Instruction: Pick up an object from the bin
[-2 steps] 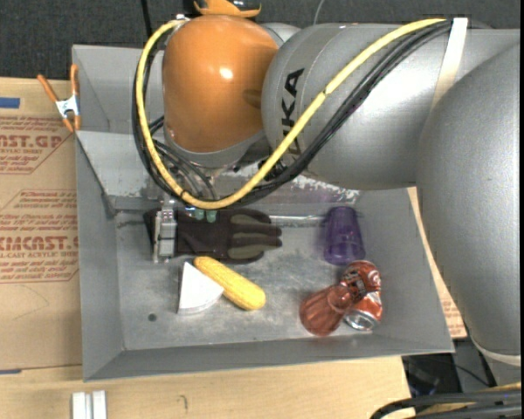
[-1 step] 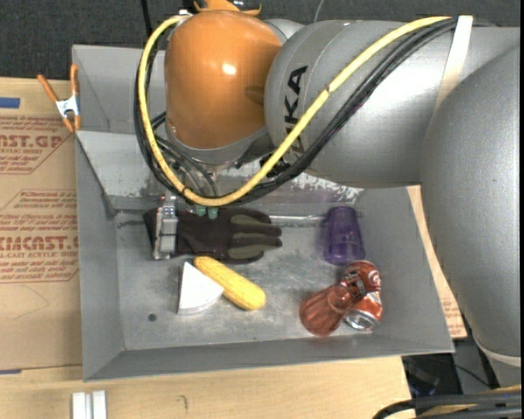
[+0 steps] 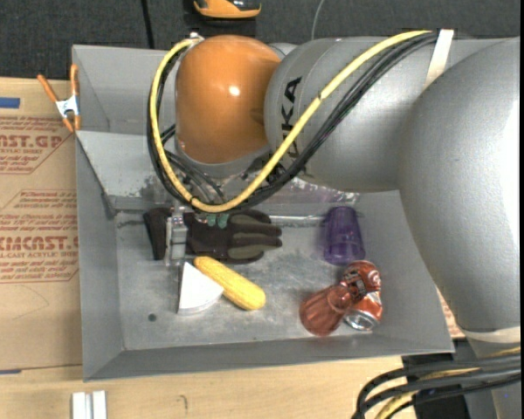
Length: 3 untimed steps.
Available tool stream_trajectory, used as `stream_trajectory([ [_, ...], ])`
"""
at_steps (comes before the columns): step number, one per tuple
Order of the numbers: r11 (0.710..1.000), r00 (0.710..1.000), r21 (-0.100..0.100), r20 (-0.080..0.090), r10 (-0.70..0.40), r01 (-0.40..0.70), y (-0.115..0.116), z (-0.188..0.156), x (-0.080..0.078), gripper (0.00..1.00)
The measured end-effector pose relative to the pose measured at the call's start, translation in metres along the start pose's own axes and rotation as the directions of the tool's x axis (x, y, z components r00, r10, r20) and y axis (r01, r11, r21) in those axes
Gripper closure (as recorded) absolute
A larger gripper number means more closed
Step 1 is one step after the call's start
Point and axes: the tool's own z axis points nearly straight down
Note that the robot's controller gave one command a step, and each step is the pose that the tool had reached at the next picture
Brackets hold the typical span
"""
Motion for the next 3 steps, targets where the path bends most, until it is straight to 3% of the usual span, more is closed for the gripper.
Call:
stream_trajectory([
  [1,1.0,1.0,0.002,-0.007,-0.03,0.03,-0.02,0.053,0.005,0.0],
  [2,0.999,0.999,0.002,-0.004,-0.048,0.048,-0.024,0.08,-0.005,0.0],
  [3,0.988,0.988,0.002,-0.004,0.154,-0.154,-0.054,0.13,0.005,1.0],
])
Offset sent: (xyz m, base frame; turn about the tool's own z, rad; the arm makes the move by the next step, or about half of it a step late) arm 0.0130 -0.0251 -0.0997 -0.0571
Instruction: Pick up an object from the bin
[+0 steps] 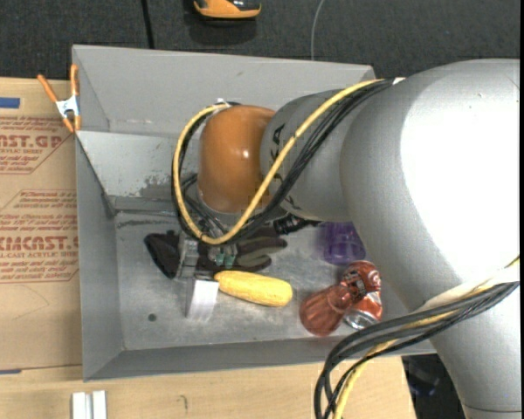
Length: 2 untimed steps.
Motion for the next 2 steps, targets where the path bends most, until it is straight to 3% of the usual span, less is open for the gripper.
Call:
stream_trajectory([
  [1,1.0,1.0,0.0,0.0,0.0,0.0,0.0,0.0,0.0,1.0],
  [2,1.0,1.0,0.004,-0.01,-0.001,0.001,0.003,-0.046,0.002,1.0],
])
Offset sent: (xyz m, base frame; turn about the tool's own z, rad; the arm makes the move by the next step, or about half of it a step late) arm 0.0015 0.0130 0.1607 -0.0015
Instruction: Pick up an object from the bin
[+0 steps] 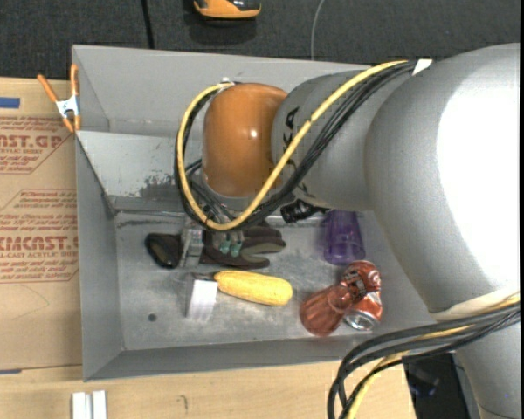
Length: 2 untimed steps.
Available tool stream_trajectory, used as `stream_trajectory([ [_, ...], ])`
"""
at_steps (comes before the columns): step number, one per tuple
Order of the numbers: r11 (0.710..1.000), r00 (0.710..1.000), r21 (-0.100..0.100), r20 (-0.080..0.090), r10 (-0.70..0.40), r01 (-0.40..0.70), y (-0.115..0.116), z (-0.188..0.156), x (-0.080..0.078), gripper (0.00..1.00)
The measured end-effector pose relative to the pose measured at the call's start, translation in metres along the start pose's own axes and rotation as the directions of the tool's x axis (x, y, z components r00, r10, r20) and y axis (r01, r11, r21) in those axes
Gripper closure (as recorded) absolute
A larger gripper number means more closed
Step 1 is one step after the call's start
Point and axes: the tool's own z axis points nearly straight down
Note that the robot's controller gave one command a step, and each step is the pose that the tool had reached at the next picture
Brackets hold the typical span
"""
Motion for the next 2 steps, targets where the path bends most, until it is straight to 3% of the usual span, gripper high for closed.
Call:
stream_trajectory([
  [1,1.0,1.0,-0.002,0.006,0.022,-0.022,-0.014,-0.061,-0.004,1.0],
  [2,0.999,0.999,-0.002,0.007,0.035,-0.035,-0.003,-0.089,0.0,1.0],
])
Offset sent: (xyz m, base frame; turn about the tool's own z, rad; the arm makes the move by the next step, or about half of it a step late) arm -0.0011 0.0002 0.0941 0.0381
